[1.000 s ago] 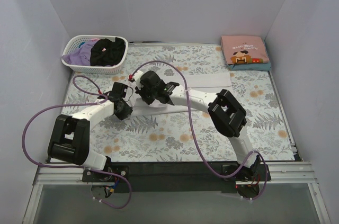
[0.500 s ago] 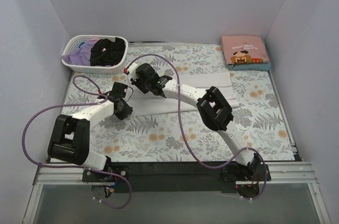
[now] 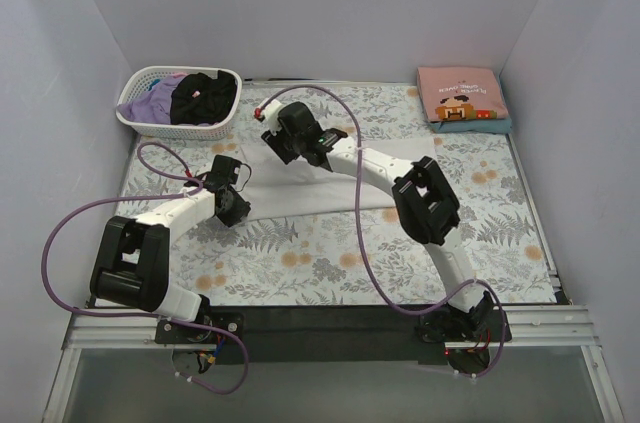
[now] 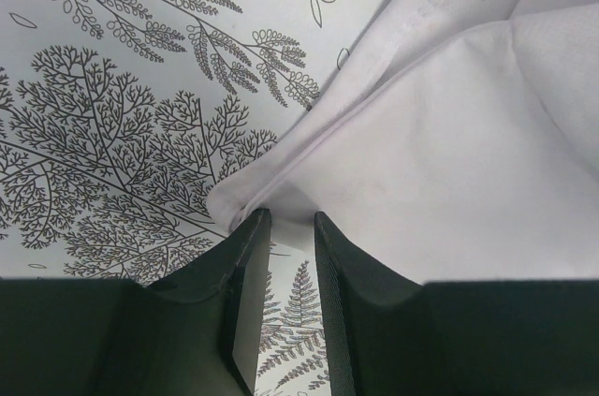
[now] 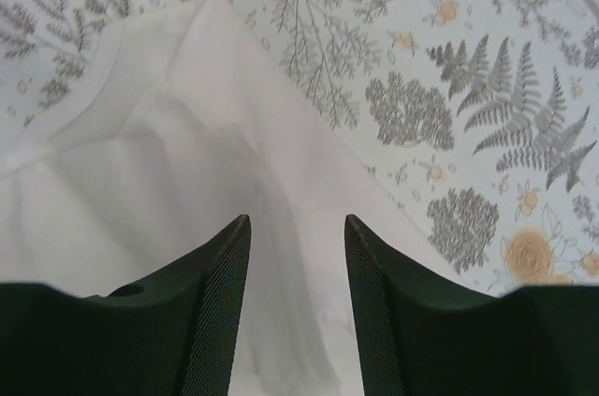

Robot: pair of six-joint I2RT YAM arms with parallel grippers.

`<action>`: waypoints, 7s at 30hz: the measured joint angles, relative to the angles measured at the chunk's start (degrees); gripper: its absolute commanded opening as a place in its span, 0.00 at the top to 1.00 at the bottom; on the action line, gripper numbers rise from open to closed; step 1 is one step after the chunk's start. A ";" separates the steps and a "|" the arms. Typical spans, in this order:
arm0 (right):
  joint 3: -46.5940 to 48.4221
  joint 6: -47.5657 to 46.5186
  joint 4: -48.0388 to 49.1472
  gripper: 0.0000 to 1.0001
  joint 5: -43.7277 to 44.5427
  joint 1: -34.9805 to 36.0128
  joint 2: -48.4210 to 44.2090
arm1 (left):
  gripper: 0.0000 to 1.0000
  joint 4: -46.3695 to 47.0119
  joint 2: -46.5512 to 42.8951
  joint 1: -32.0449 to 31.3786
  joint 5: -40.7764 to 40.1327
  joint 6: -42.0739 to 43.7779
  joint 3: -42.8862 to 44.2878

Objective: Fold and stack the t-shirts
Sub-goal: Fold the tshirt

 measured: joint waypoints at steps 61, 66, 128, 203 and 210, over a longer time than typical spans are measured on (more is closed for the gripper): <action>-4.33 26.18 6.27 0.83 -38.10 -15.61 8.07 | 0.75 0.44 0.37 0.07 1.16 1.70 0.00; -4.74 26.86 7.37 0.55 -37.99 -16.20 7.52 | 0.71 0.44 0.39 0.07 1.18 1.70 0.02; -71.69 51.32 20.41 0.84 -15.19 -50.07 -41.70 | 0.39 5.99 -16.11 0.02 1.86 13.51 -4.15; -41.48 29.24 7.26 0.55 -32.81 -14.84 -32.85 | 0.17 2.23 -18.01 2.56 2.12 14.91 3.76; -19.41 26.51 9.20 0.55 -35.85 -10.80 -8.37 | 0.16 4.33 -26.23 2.19 5.64 18.64 -8.17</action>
